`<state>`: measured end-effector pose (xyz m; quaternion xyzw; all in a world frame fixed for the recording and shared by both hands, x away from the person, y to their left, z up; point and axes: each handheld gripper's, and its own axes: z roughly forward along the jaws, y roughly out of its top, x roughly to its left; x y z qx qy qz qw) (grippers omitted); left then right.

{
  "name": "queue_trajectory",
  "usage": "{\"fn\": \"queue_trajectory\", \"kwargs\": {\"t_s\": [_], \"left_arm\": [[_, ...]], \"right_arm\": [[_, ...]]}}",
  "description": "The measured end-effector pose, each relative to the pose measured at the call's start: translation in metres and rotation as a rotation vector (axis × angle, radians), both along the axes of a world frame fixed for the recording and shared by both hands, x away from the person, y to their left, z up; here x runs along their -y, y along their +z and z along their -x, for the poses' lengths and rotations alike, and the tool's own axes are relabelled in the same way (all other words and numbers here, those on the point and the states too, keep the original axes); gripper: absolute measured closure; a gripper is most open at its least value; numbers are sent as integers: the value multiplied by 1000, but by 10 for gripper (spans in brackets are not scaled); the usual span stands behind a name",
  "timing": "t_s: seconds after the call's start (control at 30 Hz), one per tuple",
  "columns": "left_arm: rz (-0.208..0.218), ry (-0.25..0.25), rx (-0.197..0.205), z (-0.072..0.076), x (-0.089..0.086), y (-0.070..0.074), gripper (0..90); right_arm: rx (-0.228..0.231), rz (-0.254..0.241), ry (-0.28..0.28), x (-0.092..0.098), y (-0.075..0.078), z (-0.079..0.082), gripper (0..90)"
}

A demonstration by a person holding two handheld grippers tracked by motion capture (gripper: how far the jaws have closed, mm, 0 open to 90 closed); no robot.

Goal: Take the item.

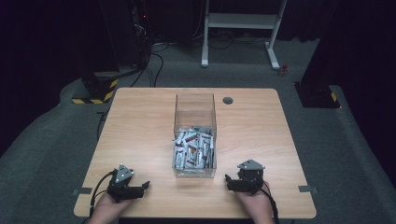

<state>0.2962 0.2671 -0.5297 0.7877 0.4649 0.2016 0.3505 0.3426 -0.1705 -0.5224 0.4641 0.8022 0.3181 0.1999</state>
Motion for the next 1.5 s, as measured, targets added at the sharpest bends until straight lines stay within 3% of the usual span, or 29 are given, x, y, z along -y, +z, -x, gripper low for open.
{"fn": "queue_trajectory", "kwargs": {"t_s": [0.33, 0.6, 1.5], "left_arm": [[-12, -1, -1, 0, 0, 0, 146], [-11, 6, 0, 0, 1, 0, 144], [-12, 11, -2, -1, 0, 0, 140]], "right_arm": [[43, -33, -10, 3, 7, 2, 90], [98, -55, 23, 4, 12, 6, 94], [170, -111, 20, 7, 45, 12, 106]]}}
